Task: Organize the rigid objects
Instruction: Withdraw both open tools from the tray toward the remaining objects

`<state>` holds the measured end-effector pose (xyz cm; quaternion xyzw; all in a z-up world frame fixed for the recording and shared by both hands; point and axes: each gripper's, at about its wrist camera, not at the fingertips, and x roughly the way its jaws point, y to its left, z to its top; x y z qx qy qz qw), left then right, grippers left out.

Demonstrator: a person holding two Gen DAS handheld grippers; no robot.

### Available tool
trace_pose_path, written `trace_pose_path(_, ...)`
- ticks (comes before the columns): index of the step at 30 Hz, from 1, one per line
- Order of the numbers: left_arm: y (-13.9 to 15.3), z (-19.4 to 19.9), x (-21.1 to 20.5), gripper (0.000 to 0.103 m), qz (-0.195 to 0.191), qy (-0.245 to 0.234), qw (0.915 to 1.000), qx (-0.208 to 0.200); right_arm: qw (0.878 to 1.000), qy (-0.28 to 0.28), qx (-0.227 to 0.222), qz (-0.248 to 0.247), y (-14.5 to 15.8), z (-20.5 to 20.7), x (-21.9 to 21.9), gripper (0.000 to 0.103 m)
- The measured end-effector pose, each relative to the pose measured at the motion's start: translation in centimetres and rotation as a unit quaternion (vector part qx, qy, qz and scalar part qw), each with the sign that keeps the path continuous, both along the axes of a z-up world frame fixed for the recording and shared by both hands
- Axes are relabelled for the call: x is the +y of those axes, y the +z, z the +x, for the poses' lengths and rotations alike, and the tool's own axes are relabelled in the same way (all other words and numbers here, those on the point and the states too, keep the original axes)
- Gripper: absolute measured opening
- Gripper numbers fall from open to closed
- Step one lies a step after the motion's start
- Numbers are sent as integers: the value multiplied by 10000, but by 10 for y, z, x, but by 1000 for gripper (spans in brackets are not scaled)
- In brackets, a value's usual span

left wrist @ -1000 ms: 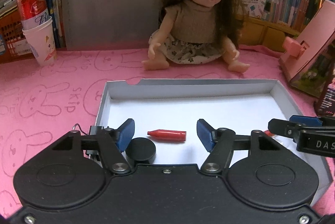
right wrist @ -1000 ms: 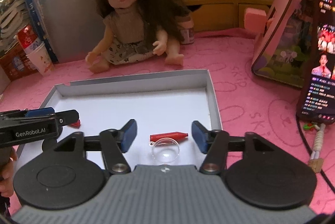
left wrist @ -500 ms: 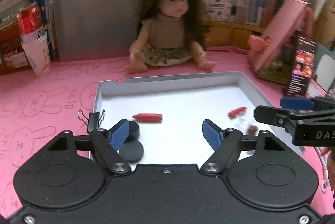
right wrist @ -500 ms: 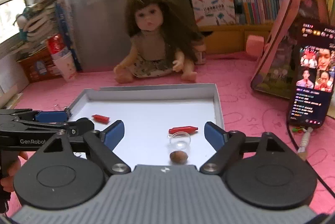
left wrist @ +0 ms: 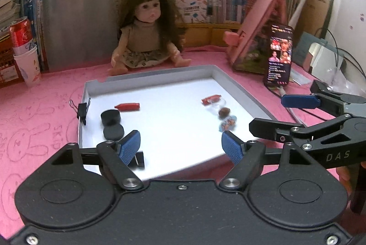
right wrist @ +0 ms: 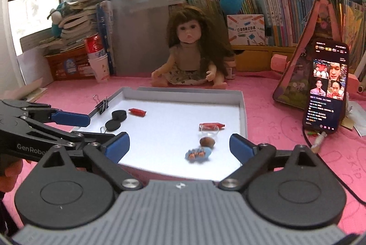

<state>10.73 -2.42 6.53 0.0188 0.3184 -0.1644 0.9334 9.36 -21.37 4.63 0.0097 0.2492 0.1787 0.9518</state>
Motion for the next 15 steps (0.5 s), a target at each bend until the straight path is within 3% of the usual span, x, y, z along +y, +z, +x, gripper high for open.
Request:
trace_pose_path(8, -6, -26, 2, 77, -92, -144, 9998, 94, 9989, -154, -344, -282, -5, -32, -4, 103)
trace_pose_path(15, -14, -46, 0, 77, -30, -325, 9992, 244, 9988, -220, -261, -365, -16, -51, -11, 103)
